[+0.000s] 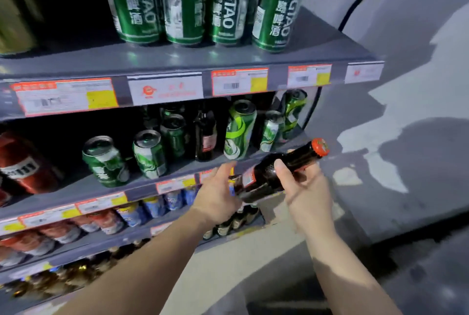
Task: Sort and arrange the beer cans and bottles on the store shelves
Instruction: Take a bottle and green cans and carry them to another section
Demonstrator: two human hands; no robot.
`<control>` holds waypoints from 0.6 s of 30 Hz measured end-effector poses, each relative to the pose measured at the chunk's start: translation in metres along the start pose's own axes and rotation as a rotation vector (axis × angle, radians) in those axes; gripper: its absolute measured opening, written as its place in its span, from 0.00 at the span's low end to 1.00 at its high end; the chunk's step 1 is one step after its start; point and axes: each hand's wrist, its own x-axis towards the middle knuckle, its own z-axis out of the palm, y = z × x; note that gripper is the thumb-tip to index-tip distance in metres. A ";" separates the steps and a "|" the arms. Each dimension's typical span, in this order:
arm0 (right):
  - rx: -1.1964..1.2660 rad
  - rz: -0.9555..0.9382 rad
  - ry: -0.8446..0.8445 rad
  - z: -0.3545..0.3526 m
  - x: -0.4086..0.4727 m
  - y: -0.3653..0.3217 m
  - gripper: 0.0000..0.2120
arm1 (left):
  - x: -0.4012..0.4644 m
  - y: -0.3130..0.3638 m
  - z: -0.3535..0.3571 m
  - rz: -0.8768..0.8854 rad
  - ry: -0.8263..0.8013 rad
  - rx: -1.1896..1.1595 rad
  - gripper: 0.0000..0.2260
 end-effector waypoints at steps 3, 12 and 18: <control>-0.017 -0.008 0.034 -0.035 0.037 0.012 0.05 | 0.029 0.016 0.016 -0.220 0.285 -0.133 0.27; -0.140 -0.059 0.099 -0.052 0.105 0.043 0.06 | 0.108 0.048 0.035 -0.295 0.536 -0.240 0.30; -0.213 -0.084 0.077 -0.045 0.116 0.039 0.11 | 0.118 0.040 0.038 -0.310 0.595 -0.215 0.23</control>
